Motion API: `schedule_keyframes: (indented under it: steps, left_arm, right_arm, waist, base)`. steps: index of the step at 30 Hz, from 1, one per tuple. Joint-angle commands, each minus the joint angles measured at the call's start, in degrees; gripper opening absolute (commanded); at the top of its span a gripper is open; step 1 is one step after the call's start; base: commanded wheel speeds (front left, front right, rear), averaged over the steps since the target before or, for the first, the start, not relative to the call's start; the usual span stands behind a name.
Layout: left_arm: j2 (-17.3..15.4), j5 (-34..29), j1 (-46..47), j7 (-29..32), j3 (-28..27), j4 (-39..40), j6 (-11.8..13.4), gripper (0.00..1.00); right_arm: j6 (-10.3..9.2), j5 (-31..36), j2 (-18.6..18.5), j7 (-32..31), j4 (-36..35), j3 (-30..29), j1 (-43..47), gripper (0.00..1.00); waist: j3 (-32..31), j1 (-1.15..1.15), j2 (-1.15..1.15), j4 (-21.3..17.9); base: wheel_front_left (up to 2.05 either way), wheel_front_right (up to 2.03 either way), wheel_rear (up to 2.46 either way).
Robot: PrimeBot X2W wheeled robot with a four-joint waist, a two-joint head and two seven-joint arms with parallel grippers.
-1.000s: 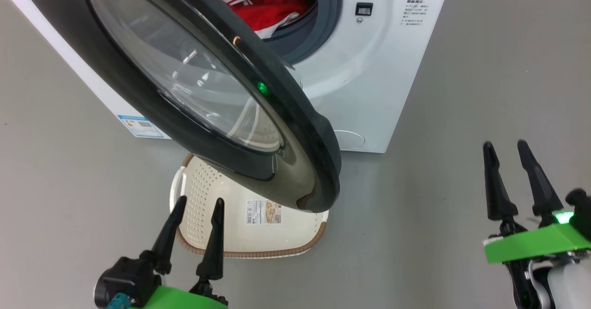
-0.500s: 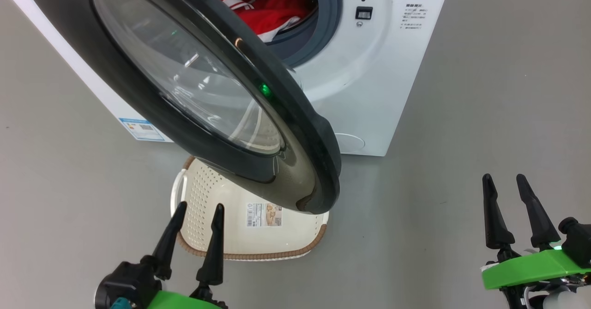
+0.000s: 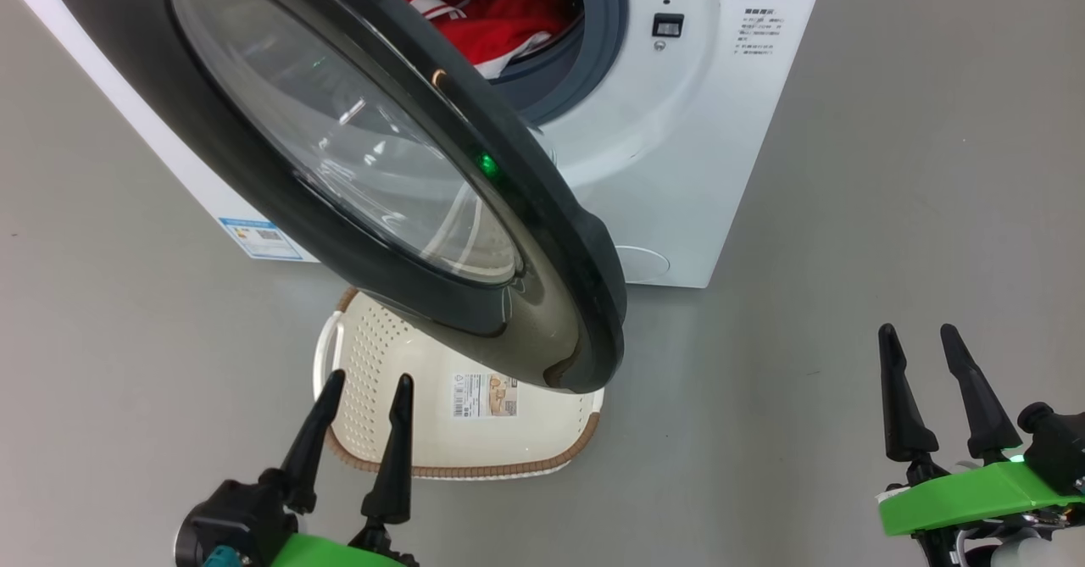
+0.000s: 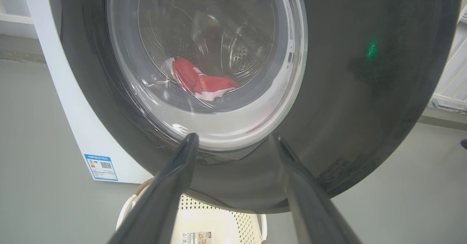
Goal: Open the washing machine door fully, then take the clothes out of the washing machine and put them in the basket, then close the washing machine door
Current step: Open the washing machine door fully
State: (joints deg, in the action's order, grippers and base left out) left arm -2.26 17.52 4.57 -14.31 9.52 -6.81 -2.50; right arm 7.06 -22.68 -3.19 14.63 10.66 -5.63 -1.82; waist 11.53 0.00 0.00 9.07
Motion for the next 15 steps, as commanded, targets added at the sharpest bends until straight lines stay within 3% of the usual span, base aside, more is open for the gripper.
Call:
schedule_keyframes:
  steps: [1, 12, 13, 14, 15]
  left_arm:
    - [-0.62, -0.79, -0.04, -0.69, -1.89, 1.19, -0.16, 1.0]
    - [-0.62, -0.76, -0.27, -0.69, -1.84, 1.24, -0.08, 1.0]
    - [-0.62, -0.72, -0.23, -0.69, -1.8, 1.26, -0.07, 1.0]
    - [-0.62, -0.68, -0.16, -0.69, -1.75, 1.27, -0.05, 1.0]
    - [-0.62, -0.63, -0.08, -0.69, -1.71, 1.27, -0.03, 1.0]
  right_arm:
    - [0.43, 0.94, -0.16, 0.37, -1.38, 1.51, 0.03, 1.0]
    - [0.43, -2.43, -0.03, 0.37, -1.95, 3.61, -0.96, 1.0]
    - [0.43, -3.44, -0.03, 0.37, -2.12, 3.96, -1.43, 0.84]
    - [0.43, -4.69, -0.02, 0.37, -2.3, 4.42, -2.02, 0.46]
    - [0.43, -5.99, -0.1, 0.37, -2.52, 4.91, -2.73, 0.23]
  waist:
    - [-0.07, 0.0, 0.0, 0.01]
    - [-0.16, 0.0, 0.0, -0.18]
    - [-0.08, 0.0, 0.0, -0.18]
    - [0.02, 0.0, 0.0, -0.17]
    - [0.11, 0.0, 0.0, -0.15]
  base:
    - [0.0, 0.0, 0.0]
    - [0.0, 0.0, 0.0]
    - [0.0, 0.0, 0.0]
    - [0.0, 0.0, 0.0]
    - [0.0, 0.0, 0.0]
